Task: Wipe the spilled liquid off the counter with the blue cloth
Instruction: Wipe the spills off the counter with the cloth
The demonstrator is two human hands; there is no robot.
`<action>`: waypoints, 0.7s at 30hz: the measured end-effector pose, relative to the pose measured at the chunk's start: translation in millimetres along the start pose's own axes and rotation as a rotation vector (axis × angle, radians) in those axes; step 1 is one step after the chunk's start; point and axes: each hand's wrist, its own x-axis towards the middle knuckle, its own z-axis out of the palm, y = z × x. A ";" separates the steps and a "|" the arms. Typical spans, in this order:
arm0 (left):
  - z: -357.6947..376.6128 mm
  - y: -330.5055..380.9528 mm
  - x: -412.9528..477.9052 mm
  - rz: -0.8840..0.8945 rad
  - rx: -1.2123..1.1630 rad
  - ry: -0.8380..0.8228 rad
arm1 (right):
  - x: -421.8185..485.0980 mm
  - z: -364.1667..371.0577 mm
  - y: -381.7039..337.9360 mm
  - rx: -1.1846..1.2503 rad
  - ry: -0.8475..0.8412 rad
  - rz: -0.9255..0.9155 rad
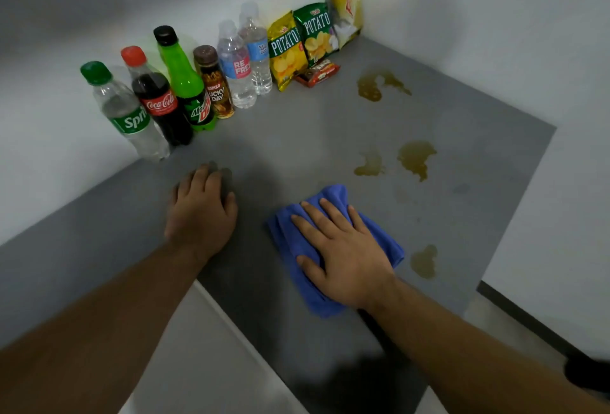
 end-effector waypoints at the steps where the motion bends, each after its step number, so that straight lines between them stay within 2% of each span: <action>1: -0.2 6.6 -3.9 0.011 -0.033 -0.014 | -9.5 -1.5 7.9 -0.004 0.003 0.011; 6: 10.3 46.0 -33.1 0.064 -0.168 -0.060 | 3.6 -11.9 29.9 -0.024 -0.040 0.163; 10: 25.4 63.4 -47.9 0.050 -0.113 -0.079 | 27.9 -9.8 13.3 -0.032 -0.048 0.267; 17: 30.3 65.3 -49.3 0.059 -0.078 -0.001 | -44.6 -2.4 8.5 0.001 -0.036 0.142; 21: 29.3 66.5 -50.5 0.065 -0.057 0.001 | -88.7 -3.3 32.3 -0.017 -0.028 0.172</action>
